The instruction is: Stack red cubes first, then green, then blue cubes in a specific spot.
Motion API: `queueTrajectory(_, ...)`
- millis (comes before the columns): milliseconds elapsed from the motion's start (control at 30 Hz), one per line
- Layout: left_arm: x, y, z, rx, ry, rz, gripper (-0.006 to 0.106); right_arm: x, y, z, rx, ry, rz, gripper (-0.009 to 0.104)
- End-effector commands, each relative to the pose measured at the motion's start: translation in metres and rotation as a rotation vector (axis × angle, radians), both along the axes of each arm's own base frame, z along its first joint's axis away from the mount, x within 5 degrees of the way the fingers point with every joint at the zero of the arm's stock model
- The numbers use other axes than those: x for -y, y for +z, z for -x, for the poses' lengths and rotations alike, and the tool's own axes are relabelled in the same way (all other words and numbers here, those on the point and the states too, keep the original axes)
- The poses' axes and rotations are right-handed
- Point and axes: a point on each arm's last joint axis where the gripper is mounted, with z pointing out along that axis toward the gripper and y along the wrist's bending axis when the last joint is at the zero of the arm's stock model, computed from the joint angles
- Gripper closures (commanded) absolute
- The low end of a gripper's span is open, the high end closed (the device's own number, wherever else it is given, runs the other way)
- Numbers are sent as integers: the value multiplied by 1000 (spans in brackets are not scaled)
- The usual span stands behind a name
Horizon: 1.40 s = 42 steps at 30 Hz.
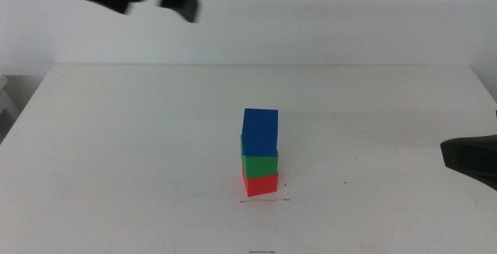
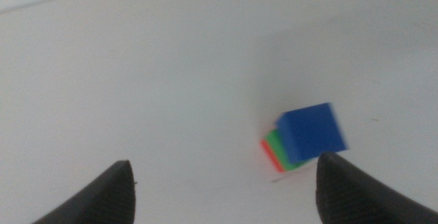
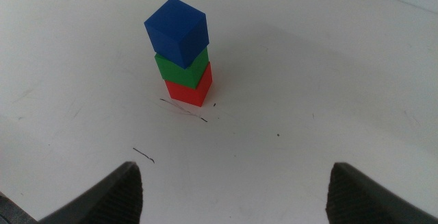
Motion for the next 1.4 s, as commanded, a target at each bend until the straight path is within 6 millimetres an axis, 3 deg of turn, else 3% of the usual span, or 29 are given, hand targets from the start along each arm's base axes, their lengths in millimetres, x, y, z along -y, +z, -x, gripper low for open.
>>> queueTrajectory(0,-24,20,24,49,61,-16,12,2,11,-2,82,-9,-25,12)
queueTrajectory(233,-79,48,51,180,187,-20,12,2,11,-2,82,-9,-25,12)
queueTrajectory(500,-130,54,79,410,340,35,12,2,11,-2,82,-9,-25,12)
queueTrajectory(800,-135,55,90,451,360,41,12,2,11,-2,82,-9,-25,12)
queueTrajectory(1367,-133,37,58,357,362,9,12,2,11,-2,82,-9,-25,12)
